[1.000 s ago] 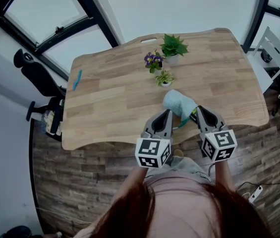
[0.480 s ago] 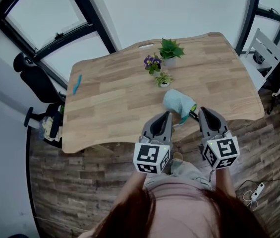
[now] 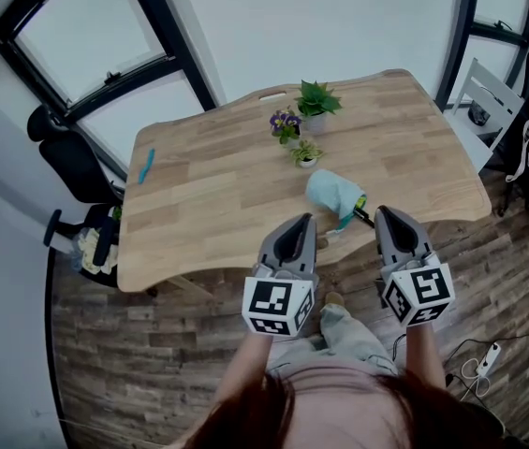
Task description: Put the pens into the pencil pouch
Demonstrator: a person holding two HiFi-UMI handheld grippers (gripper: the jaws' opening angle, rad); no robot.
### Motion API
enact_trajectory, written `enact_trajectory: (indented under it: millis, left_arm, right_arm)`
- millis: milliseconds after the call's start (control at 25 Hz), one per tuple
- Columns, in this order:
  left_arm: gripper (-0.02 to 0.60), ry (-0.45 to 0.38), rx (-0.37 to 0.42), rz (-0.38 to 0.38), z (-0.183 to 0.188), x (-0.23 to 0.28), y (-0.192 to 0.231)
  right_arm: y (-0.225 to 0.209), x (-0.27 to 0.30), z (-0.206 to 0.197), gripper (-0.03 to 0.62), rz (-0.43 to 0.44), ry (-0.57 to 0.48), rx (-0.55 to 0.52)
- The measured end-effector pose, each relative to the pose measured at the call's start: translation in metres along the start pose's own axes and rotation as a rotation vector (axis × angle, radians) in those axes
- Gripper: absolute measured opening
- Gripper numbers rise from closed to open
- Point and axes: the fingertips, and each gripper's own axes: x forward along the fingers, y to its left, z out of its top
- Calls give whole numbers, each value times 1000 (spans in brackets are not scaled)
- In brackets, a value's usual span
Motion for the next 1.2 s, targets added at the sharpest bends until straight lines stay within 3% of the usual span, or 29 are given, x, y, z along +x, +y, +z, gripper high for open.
enact_trajectory:
  millis: [1200]
  left_arm:
    - [2, -5, 2, -6, 0, -47, -37]
  right_arm:
    - [12, -58, 9, 0, -43, -49, 8]
